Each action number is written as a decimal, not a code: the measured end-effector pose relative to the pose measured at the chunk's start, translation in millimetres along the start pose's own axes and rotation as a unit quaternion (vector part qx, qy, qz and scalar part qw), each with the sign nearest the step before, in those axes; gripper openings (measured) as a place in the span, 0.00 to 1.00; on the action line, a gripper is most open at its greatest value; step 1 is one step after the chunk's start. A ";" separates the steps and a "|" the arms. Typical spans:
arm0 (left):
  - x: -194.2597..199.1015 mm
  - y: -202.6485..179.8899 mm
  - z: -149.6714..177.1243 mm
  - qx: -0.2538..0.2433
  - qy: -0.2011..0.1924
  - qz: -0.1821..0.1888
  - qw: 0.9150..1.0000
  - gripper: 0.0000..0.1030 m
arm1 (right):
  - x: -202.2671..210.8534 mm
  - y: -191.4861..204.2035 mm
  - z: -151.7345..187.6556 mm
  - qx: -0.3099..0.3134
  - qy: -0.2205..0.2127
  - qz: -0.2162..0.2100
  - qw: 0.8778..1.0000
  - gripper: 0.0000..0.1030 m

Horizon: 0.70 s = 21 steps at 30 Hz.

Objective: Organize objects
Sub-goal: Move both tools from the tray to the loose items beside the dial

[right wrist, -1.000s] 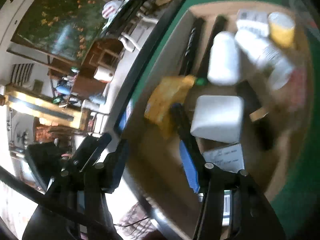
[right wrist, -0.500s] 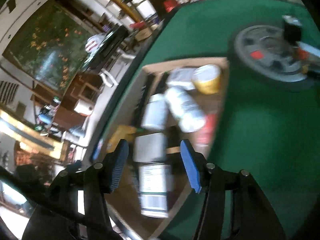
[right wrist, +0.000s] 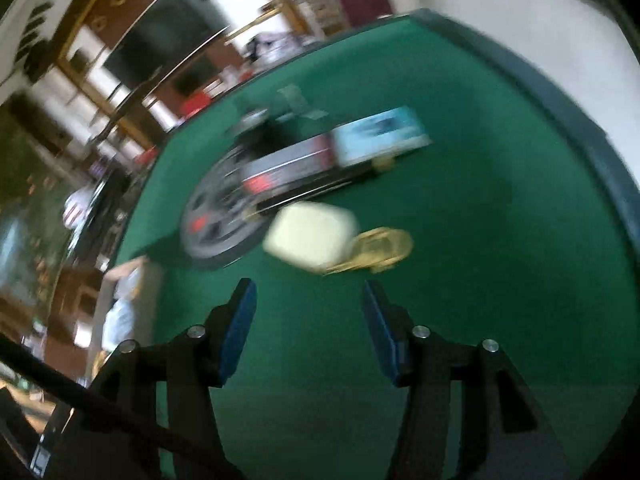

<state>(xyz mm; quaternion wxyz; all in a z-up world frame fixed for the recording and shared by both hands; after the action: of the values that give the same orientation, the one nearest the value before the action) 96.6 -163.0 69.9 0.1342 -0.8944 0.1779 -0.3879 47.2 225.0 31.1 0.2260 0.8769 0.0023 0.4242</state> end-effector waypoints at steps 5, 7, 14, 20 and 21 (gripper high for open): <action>-26.8 -69.0 -14.2 -0.077 0.026 0.008 0.997 0.64 | 1.9 -30.8 -17.8 -0.004 -0.019 0.023 1.000 0.51; -37.0 -89.4 -22.8 -0.096 0.030 0.003 0.995 0.64 | -6.7 -33.1 -23.0 0.023 -0.008 0.038 0.999 0.51; -66.9 -134.3 -57.4 -0.118 0.036 0.005 0.992 0.64 | -32.2 -45.9 -38.6 0.018 0.010 0.008 1.000 0.51; -126.2 -157.8 -49.9 -0.114 0.074 0.015 0.991 0.64 | -28.2 -75.0 -53.1 -0.036 -0.030 -0.018 0.999 0.51; -138.4 -163.1 -45.8 -0.114 0.079 0.016 0.990 0.64 | -25.5 -78.4 -52.8 -0.035 -0.035 -0.012 0.999 0.51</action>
<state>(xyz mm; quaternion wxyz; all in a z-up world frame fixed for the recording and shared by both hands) 9.6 37.7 72.6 0.0229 -0.8677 0.2451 -0.4319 6.3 311.3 9.3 0.2615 0.8825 -0.0102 0.3907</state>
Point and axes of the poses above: each gripper's, at about its wrist camera, not at the fingertips, and x roughly against the way its jaws point, y to its left, z to its underside, the point moved 5 cm from there along -x, roughly the way its jaws point, and after that the axes turned 6 degrees about x, right-handed, at the moved point
